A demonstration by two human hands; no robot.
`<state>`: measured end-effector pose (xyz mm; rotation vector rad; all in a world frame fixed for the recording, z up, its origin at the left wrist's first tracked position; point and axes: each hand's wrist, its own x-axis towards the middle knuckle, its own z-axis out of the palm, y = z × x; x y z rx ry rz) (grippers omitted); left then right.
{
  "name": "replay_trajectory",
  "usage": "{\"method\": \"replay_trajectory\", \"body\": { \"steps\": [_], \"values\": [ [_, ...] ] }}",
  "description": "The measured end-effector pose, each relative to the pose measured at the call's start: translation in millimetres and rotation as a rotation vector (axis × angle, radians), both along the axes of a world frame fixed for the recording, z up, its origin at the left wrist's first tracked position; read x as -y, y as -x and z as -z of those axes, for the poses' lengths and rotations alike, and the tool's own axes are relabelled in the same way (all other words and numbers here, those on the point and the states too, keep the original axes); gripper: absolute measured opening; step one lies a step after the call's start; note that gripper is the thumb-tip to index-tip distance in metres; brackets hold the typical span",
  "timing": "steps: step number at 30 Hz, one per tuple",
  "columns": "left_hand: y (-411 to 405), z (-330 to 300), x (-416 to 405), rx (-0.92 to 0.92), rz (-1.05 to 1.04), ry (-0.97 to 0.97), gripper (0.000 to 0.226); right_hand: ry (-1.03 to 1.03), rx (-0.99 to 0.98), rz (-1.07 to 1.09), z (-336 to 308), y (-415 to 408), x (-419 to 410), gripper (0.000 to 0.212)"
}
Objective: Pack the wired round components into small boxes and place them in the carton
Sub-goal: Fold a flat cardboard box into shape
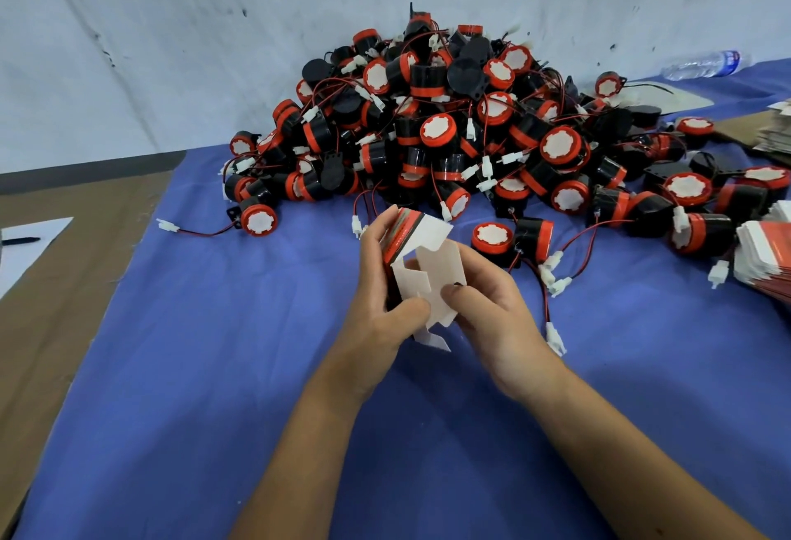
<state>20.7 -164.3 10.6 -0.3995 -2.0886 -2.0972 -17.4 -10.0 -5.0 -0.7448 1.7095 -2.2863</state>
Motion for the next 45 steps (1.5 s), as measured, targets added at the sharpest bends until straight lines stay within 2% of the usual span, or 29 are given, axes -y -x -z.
{"method": "replay_trajectory", "body": {
  "steps": [5,7,10,14,16,18,21,23,25,28,29,30,32,33,35,39,42,45],
  "values": [
    [4.7,-3.1,12.3,0.102,-0.127,-0.278,0.076,0.016,0.043,-0.098,-1.0,3.6,-4.0,0.063],
    [6.5,-2.6,15.1,0.140,-0.201,-0.372,0.061,-0.011,0.007,-0.166,-3.1,1.6,-5.8,0.063],
    [8.9,0.0,12.0,0.156,-0.267,-0.369,0.052,-0.131,-0.060,-0.141,-1.5,-2.5,-2.3,0.061],
    [9.7,1.2,0.3,0.113,-0.250,-0.289,0.047,-0.107,0.019,0.050,-1.0,-4.3,4.7,0.046],
    [10.7,1.8,-3.0,0.107,-0.243,-0.291,0.046,-0.123,0.046,0.045,-1.8,-3.0,1.6,0.052],
    [11.2,1.1,-2.8,0.130,-0.252,-0.365,0.046,-0.116,0.045,-0.045,-3.4,-2.1,-2.3,0.060],
    [10.5,-1.8,1.8,0.174,-0.271,-0.534,0.048,-0.017,0.107,-0.117,-7.8,-3.7,-3.0,0.054],
    [9.1,-3.2,1.1,0.186,-0.281,-0.501,0.046,-0.009,0.145,-0.070,-8.6,-4.8,-1.2,0.050],
    [8.2,-3.1,-3.5,0.183,-0.271,-0.424,0.044,-0.021,0.155,-0.040,-7.1,-4.9,1.1,0.055],
    [7.0,-3.1,-8.1,0.181,-0.170,-0.363,0.060,0.055,0.182,-0.041,-6.9,-3.9,2.8,0.087],
    [6.6,-4.3,-7.0,0.191,-0.108,-0.388,0.067,0.087,0.191,-0.044,-7.6,-3.2,2.5,0.090],
    [5.9,-6.0,-4.1,0.204,-0.052,-0.433,0.071,0.114,0.197,-0.051,-8.0,-2.7,1.8,0.087],
    [5.6,-6.9,4.4,0.207,0.031,-0.500,0.060,0.150,0.206,-0.069,-8.6,-2.6,0.7,0.074],
    [5.5,-7.5,6.9,0.199,0.064,-0.494,0.052,0.161,0.208,-0.081,-9.2,-3.1,0.2,0.071],
    [3.9,-8.2,7.4,0.178,0.070,-0.427,0.054,0.164,0.207,-0.107,-10.2,-4.3,0.4,0.076],
    [3.6,-6.2,-1.9,0.173,-0.015,-0.367,0.054,0.149,0.233,-0.101,-12.9,-6.7,2.3,0.086],
    [5.5,-5.4,-7.3,0.203,-0.119,-0.388,0.051,0.126,0.280,-0.099,-12.5,-5.7,2.0,0.072],
    [7.2,-3.7,-6.8,0.209,-0.137,-0.419,0.049,0.110,0.279,-0.110,-12.4,-4.9,1.0,0.058]
  ]
}}
